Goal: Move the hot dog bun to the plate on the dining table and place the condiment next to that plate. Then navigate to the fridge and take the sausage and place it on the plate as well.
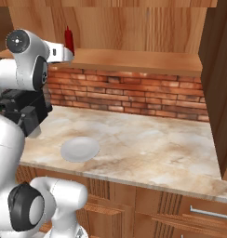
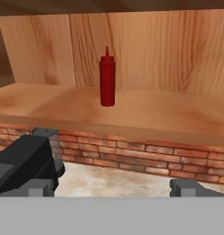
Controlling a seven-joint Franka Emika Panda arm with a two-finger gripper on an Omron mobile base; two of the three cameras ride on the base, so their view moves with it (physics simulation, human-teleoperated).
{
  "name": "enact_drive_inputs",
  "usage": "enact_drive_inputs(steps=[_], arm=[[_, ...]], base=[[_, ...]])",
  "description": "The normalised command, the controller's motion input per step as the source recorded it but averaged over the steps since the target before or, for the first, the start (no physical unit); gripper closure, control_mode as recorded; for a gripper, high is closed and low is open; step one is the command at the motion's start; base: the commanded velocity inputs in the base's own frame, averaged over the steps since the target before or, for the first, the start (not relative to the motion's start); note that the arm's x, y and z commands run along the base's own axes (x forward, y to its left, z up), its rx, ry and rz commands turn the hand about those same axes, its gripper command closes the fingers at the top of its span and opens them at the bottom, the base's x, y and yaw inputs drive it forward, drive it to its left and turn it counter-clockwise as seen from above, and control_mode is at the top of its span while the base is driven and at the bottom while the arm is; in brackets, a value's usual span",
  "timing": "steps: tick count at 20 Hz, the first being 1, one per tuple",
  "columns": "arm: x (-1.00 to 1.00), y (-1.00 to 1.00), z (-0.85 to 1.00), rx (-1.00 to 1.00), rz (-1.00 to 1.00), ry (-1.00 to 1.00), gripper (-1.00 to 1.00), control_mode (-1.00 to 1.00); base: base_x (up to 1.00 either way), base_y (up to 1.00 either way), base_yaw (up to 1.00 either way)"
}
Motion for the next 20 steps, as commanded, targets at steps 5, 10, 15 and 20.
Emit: enact_drive_inputs(steps=[5, 10, 15, 20], arm=[[0.96, 0.12, 0.26, 0.00, 0.00, 0.00, -1.00, -1.00], [0.79, 0.31, 0.20, 0.00, 0.00, 0.00, -1.00, -1.00], [0.65, 0.21, 0.09, 0.02, 0.00, 0.00, -1.00, -1.00], [0.51, 0.01, 0.01, 0.06, 0.00, -0.01, -1.00, -1.00]], base=[[0.00, 0.00, 0.00], [0.00, 0.00, 0.00], [0.00, 0.00, 0.00], [0.00, 0.00, 0.00]])
